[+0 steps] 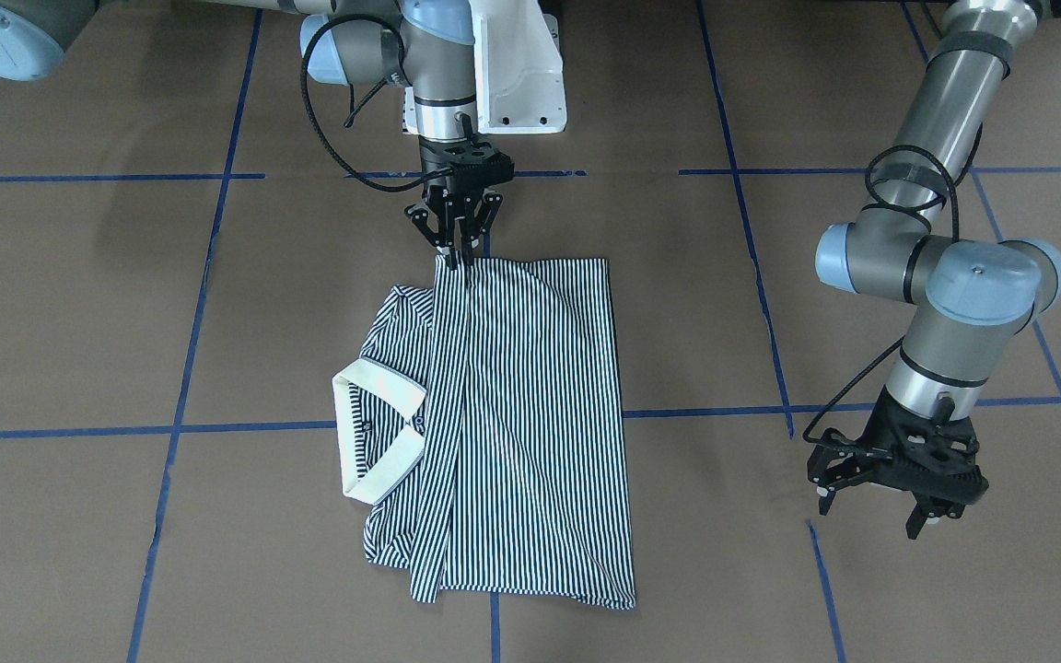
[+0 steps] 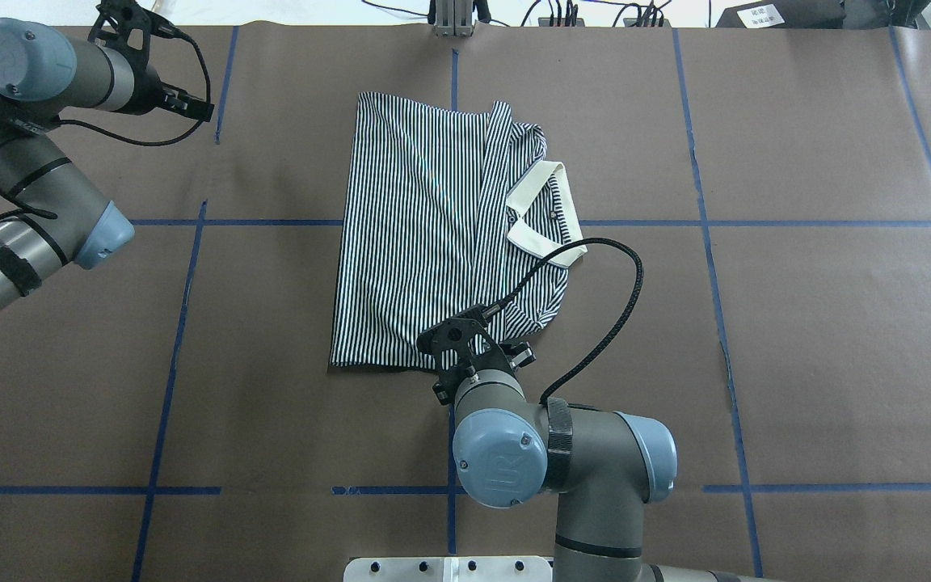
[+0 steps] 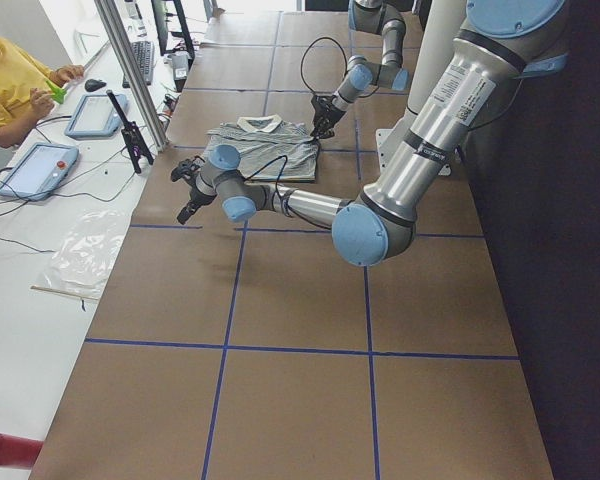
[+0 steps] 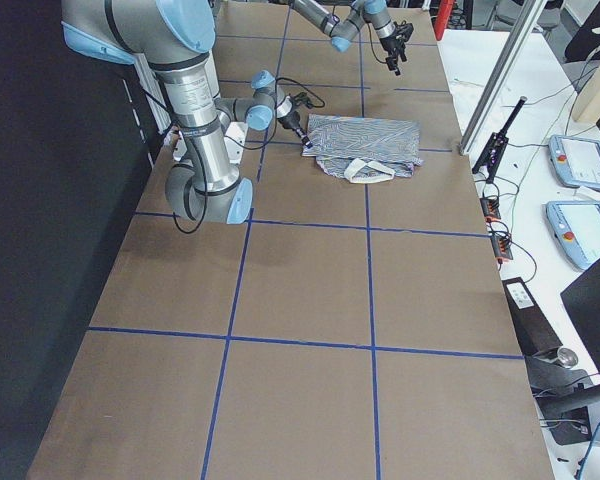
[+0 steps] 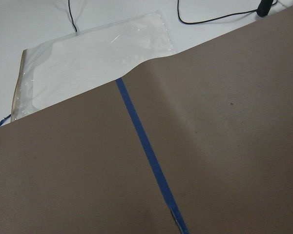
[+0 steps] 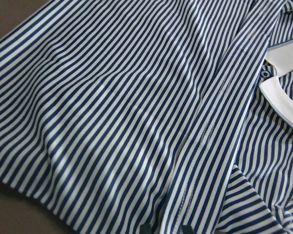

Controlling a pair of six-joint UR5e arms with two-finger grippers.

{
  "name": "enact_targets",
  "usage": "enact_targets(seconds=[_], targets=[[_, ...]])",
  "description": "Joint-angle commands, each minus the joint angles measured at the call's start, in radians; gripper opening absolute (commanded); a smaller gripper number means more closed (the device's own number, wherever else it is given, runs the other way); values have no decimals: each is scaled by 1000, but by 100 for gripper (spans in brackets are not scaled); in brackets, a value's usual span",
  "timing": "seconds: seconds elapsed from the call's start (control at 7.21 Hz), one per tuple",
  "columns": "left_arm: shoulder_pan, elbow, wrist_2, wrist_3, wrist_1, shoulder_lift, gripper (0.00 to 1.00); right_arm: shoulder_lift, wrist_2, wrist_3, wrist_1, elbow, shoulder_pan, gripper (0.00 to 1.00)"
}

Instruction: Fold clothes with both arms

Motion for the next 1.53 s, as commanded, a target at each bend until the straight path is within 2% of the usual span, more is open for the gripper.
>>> enact_targets(seconds=[0.0, 0.42, 0.56, 0.69, 1.11, 1.39], targets=[[2, 0, 0, -1, 0, 0, 100, -1, 42, 10, -6, 9, 1, 35], [3, 2, 0, -1, 0, 0, 100, -8, 44, 10, -9, -5, 1, 34], [3, 2, 0, -1, -1, 0, 100, -9, 43, 11, -8, -5, 2, 20], [3, 0, 0, 1, -2, 8, 100, -12, 38, 10, -8, -5, 11, 0], [5, -2, 0, -1, -2, 9, 100, -27, 38, 11, -6, 15, 47, 0], [5, -2, 0, -1, -2, 9, 100, -154, 35, 49, -6, 112, 47, 0]])
